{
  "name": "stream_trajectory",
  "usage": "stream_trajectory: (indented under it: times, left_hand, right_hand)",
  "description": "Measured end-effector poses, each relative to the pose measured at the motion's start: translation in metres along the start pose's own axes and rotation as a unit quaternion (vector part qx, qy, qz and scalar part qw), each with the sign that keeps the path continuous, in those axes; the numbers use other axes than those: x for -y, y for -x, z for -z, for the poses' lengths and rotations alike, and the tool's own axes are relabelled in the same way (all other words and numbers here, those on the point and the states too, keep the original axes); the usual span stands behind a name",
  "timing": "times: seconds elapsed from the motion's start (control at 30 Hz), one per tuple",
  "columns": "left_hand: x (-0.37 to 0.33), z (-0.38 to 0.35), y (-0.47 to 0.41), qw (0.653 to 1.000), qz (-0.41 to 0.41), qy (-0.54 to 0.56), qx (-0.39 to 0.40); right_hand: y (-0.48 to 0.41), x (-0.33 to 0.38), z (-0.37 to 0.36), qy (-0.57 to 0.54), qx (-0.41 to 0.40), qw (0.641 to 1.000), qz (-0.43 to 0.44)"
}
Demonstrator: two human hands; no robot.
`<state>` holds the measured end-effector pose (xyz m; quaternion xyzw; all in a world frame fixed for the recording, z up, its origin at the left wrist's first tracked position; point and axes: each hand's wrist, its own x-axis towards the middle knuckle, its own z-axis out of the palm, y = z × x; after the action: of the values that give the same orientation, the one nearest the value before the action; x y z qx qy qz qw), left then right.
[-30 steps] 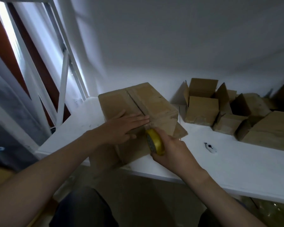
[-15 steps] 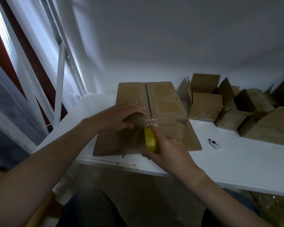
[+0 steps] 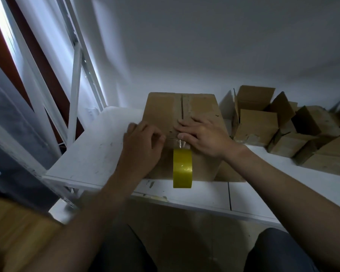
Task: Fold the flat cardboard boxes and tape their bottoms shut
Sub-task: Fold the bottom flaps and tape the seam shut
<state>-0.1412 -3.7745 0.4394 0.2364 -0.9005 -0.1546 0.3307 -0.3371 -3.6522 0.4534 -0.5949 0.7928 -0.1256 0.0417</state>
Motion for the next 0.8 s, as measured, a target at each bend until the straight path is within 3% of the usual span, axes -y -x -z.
stream_trajectory:
  times: [0.07,0.17,0.23,0.33,0.47,0.63,0.8]
  left_hand:
    - [-0.024,-0.001,0.017,0.987,0.111,0.102,0.056]
    - [-0.04,-0.018,0.027,0.912,0.254,0.274,0.167]
    - [-0.046,-0.027,0.029,0.872,0.294,0.353,0.167]
    - [-0.052,-0.035,0.033,0.849,0.331,0.383,0.152]
    - [-0.05,-0.041,0.031,0.852,0.361,0.335,0.175]
    - [-0.044,-0.051,0.047,0.741,0.445,0.423,0.271]
    - [-0.036,-0.057,0.049,0.783,0.406,0.414,0.227]
  right_hand:
    - [0.001,0.0,-0.005,0.008,-0.009,1.0,-0.005]
    - [0.004,0.003,-0.008,0.021,-0.036,0.999,0.0]
    - [0.002,0.002,-0.008,0.019,-0.044,0.999,-0.002]
    - [0.001,0.0,-0.011,0.02,-0.046,0.999,0.001]
    - [0.003,0.001,-0.014,0.027,-0.062,0.998,-0.004]
    - [0.008,0.007,-0.018,0.063,-0.096,0.993,-0.004]
    - [0.011,0.002,-0.032,0.185,-0.108,0.977,0.013]
